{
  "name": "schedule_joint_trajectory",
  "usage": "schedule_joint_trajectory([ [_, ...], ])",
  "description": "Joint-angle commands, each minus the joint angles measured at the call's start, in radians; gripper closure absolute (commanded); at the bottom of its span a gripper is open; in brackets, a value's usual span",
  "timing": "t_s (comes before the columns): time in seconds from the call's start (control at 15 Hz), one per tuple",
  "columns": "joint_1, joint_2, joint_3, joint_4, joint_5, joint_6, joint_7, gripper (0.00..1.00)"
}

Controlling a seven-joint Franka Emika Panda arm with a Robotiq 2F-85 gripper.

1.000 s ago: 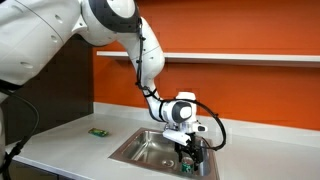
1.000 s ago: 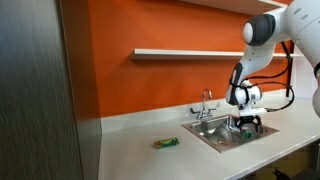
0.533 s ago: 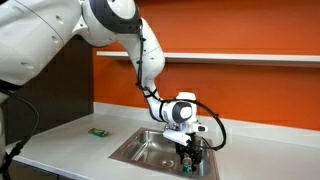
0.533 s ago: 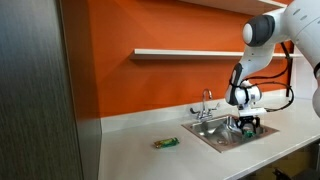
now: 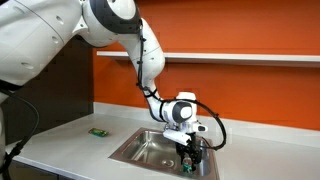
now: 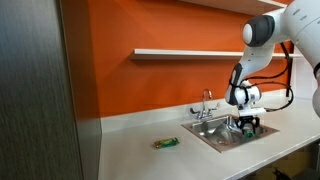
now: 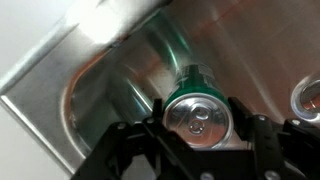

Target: Put the green can on the left side of the counter.

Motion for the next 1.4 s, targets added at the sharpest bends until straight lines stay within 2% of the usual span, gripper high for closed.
schedule_joint_trajectory([
  [0.0, 0.006, -0.026, 0.014, 0.006, -0.002, -0.045, 0.015, 0.59],
  [0.33, 0.053, -0.082, 0.002, -0.027, -0.028, -0.074, 0.032, 0.59],
  [0.73, 0.118, -0.21, -0.028, -0.085, -0.106, -0.137, 0.069, 0.59],
  [1.33, 0.148, -0.426, -0.008, -0.194, -0.219, -0.227, 0.074, 0.59],
])
